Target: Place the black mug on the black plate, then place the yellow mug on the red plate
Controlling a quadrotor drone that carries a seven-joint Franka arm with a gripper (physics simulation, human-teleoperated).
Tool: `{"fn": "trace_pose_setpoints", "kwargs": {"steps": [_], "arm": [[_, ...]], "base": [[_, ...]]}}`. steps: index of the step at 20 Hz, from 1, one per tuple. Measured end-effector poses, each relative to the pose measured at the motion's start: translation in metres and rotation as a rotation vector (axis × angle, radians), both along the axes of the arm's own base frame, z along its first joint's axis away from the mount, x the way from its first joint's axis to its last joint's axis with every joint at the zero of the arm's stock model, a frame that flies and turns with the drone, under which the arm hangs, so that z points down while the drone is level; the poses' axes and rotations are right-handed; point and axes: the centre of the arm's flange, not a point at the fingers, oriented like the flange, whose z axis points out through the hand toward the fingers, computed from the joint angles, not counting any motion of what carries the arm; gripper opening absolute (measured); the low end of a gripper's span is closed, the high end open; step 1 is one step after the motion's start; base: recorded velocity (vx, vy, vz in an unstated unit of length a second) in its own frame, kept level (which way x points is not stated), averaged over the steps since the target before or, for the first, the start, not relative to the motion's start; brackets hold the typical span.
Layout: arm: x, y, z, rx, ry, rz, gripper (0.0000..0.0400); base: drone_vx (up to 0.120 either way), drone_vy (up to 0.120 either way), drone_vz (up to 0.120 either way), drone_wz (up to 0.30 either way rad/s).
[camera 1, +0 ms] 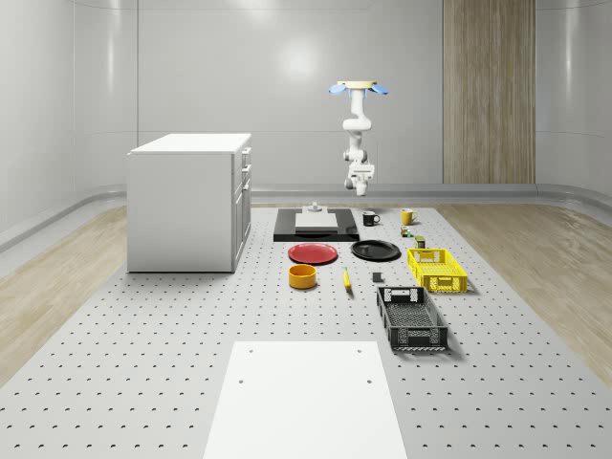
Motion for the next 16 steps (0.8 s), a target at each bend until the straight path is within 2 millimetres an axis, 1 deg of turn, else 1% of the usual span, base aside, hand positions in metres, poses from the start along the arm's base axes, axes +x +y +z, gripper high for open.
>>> {"fn": "trace_pose_setpoints", "kwargs": {"steps": [16], "arm": [[-0.0012,0.0044,-0.0001,-0.044,-0.012,-0.001,0.04]], "base": [[0.12,0.0,0.0,0.0]]}}
